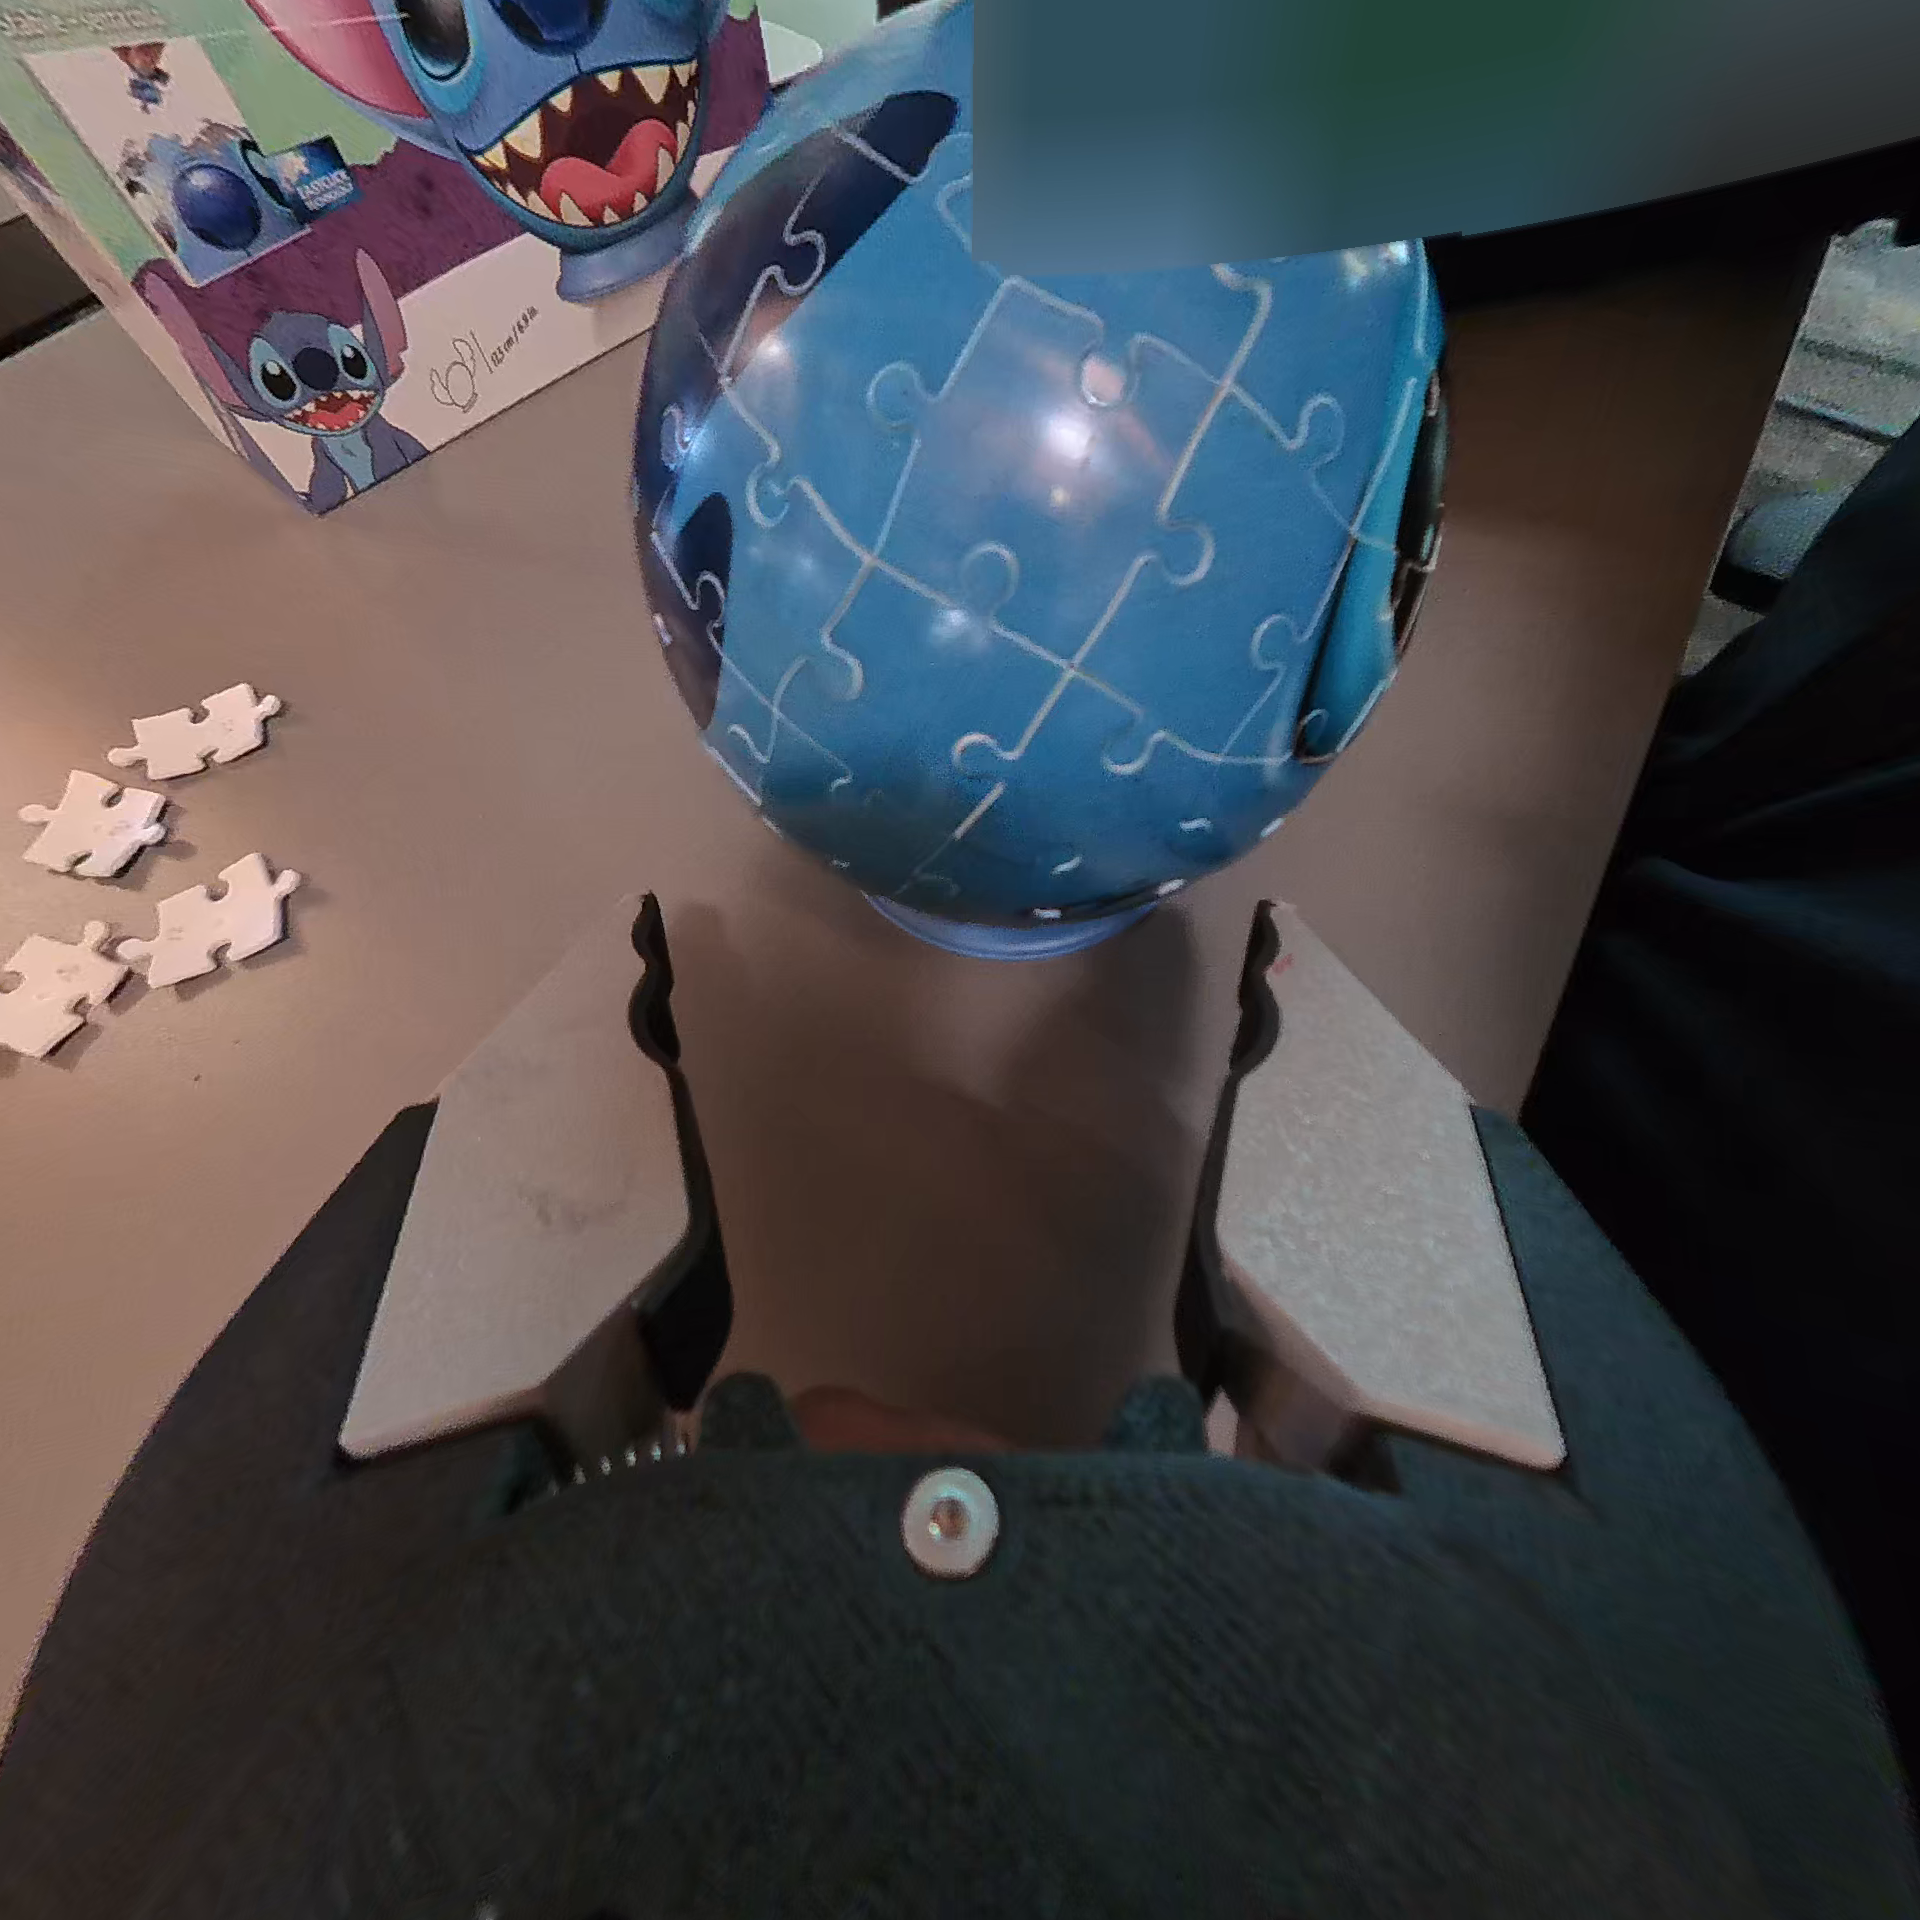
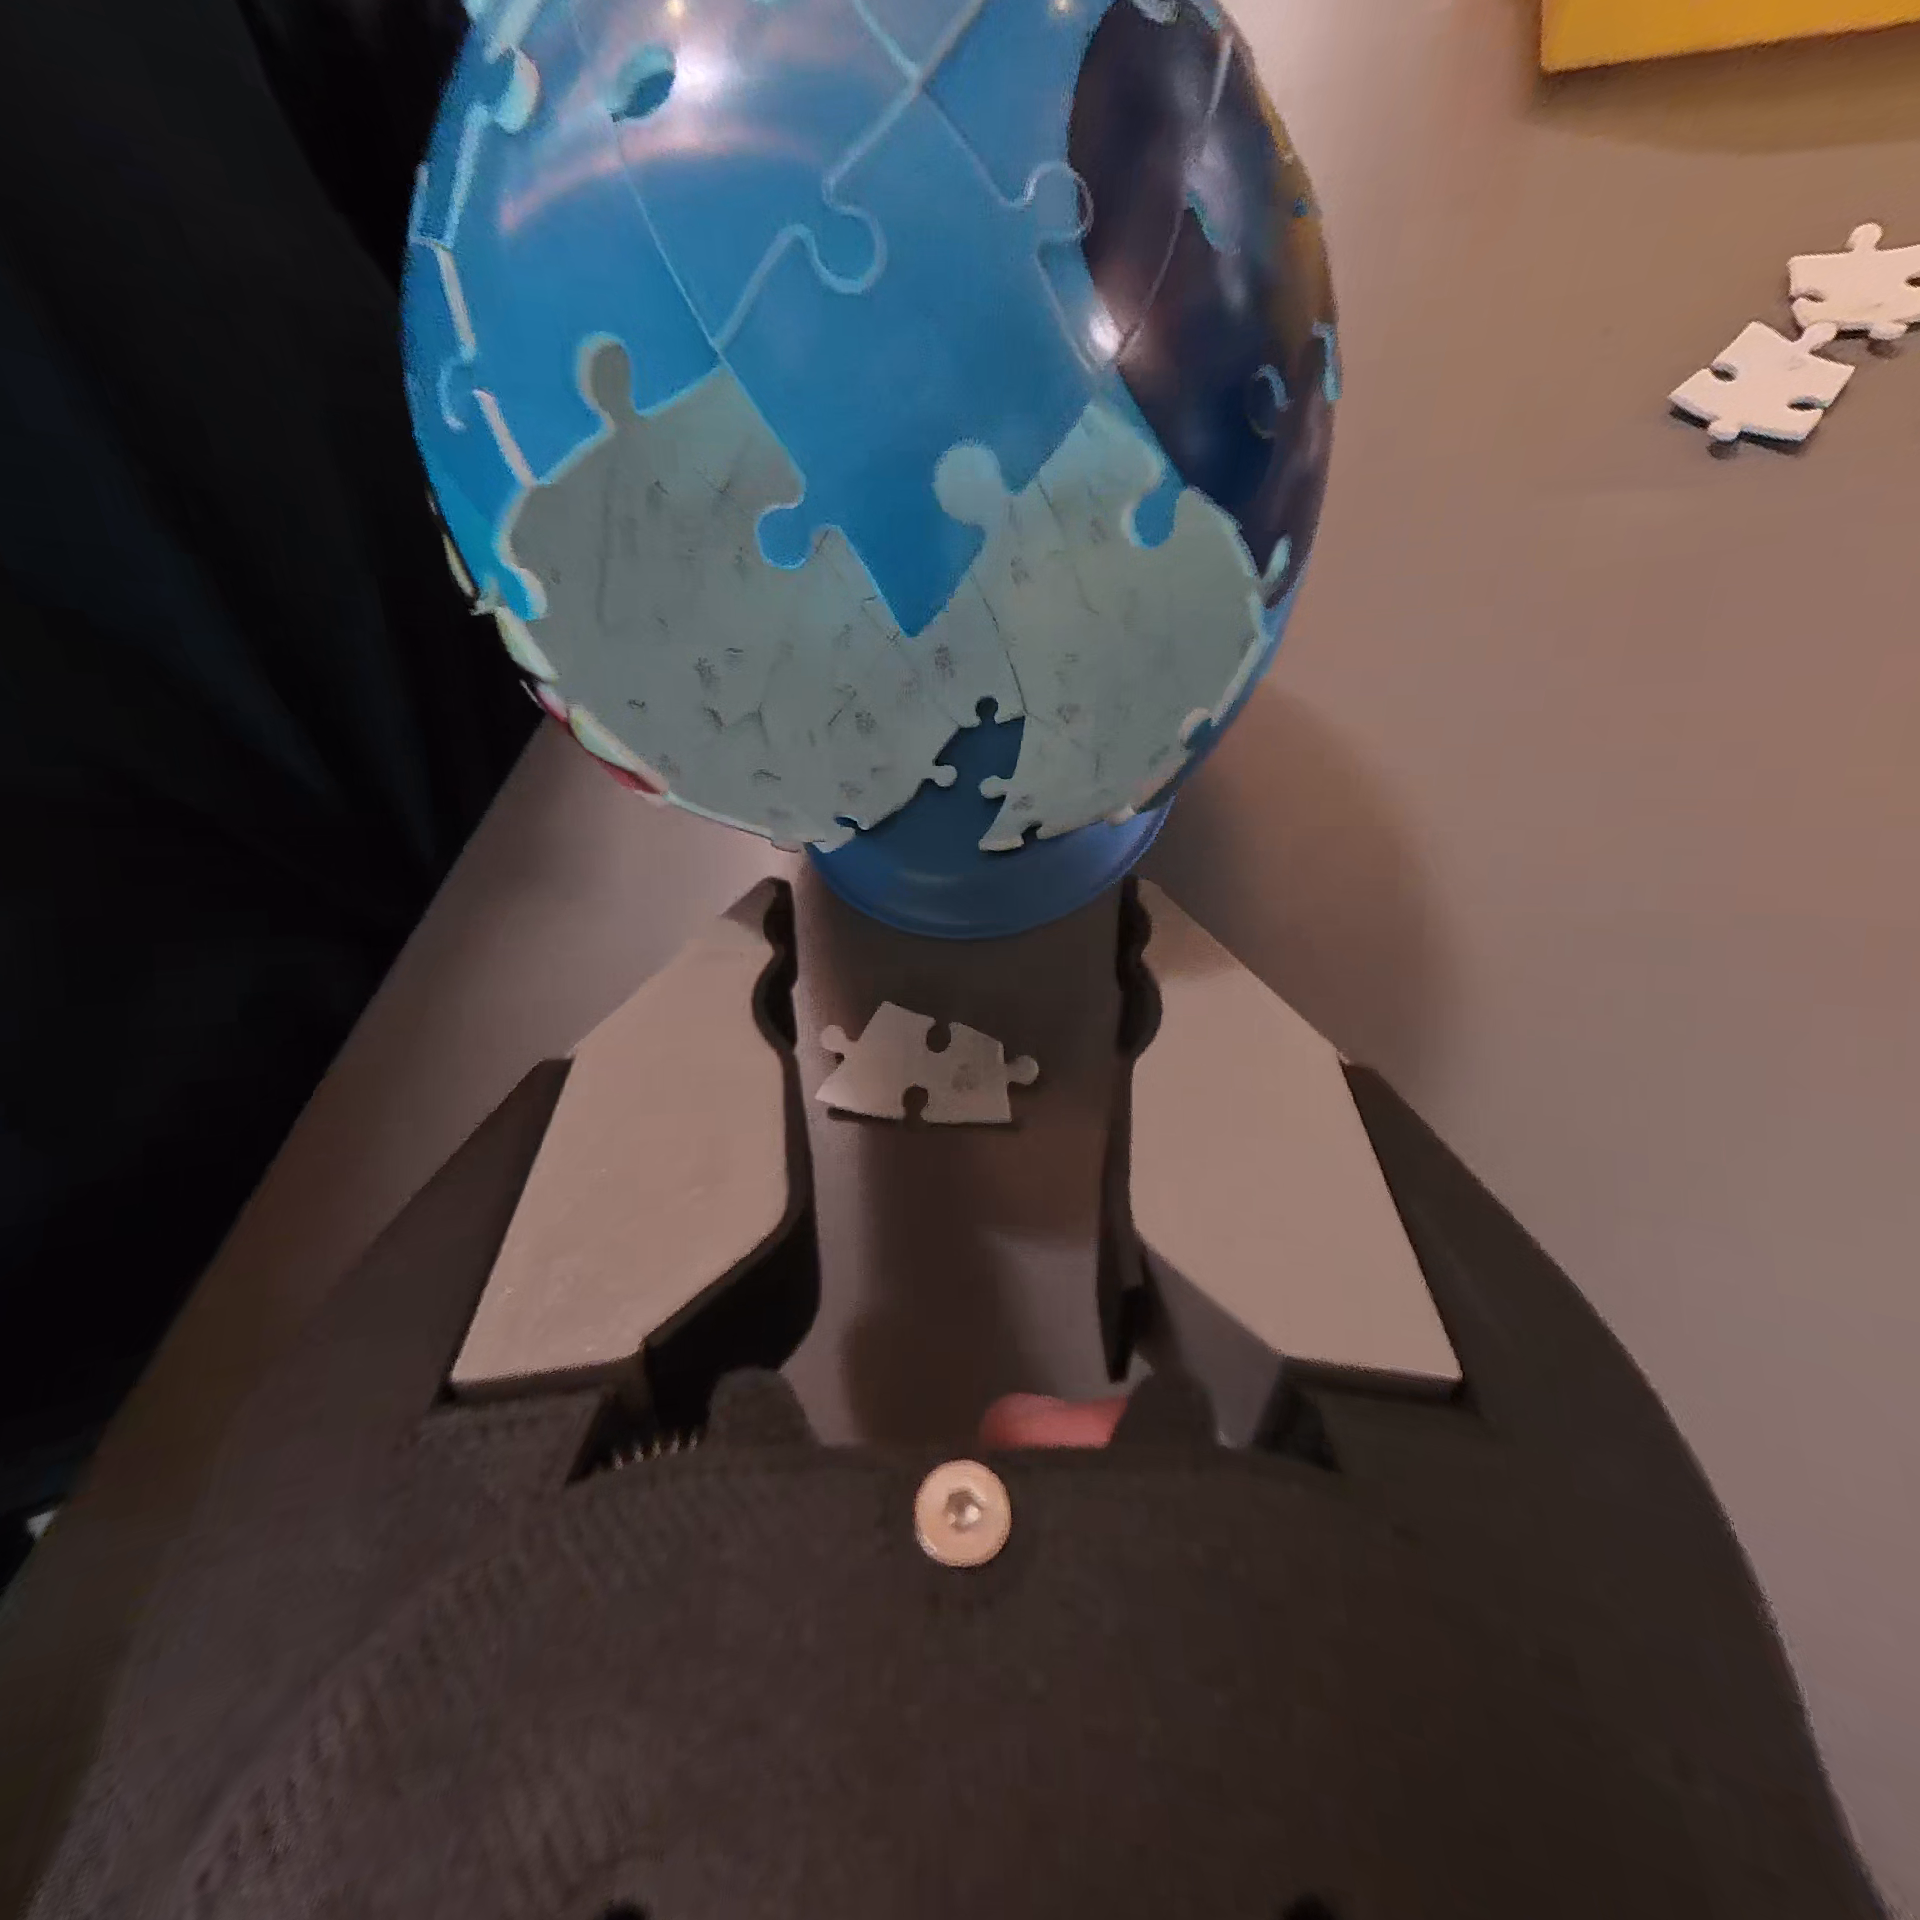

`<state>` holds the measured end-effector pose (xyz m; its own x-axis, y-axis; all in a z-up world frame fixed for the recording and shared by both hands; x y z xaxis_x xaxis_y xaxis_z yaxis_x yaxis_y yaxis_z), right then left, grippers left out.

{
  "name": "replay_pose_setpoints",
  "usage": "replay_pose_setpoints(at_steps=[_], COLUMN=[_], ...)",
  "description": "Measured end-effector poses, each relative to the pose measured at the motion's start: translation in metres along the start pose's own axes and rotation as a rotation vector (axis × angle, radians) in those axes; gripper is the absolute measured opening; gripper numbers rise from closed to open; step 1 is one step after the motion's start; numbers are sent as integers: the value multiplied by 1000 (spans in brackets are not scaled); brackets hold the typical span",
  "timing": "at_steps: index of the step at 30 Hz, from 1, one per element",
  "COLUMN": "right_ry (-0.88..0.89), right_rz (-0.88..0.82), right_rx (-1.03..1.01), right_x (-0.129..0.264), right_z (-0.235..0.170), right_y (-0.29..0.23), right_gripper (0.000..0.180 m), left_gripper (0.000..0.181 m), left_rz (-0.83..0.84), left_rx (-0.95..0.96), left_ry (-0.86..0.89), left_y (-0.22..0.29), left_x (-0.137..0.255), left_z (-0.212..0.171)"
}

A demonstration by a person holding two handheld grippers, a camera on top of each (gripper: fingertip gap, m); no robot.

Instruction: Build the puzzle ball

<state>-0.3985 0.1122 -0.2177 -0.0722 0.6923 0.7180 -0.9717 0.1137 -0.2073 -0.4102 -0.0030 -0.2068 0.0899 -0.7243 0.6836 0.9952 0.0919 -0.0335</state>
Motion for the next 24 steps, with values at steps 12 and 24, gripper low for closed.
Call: replay_pose_setpoints(at_steps=[12,24], right_ry=[-106,-115], right_rz=[32,59], right_rx=[72,92], right_x=[-19,-29], right_z=[-3,-1], right_y=[-17,-41], right_gripper=[56,55], left_gripper=[108,109], left_rz=[41,-117], left_rx=[-26,-411], left_ry=[81,-117], left_y=[-6,15], left_x=[36,59], left_z=[13,46])
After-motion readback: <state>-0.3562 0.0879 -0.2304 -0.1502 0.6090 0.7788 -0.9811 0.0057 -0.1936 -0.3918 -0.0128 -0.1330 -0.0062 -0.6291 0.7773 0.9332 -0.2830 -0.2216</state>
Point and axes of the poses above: each gripper's, where its closed fingertips meet, x back along the fingers, z out of its top, y = z × x across the jaws, the point moved 2 cm from there along x, back along the fingers, and after that the axes turned 13 degrees about -y, right-handed, at the moved point
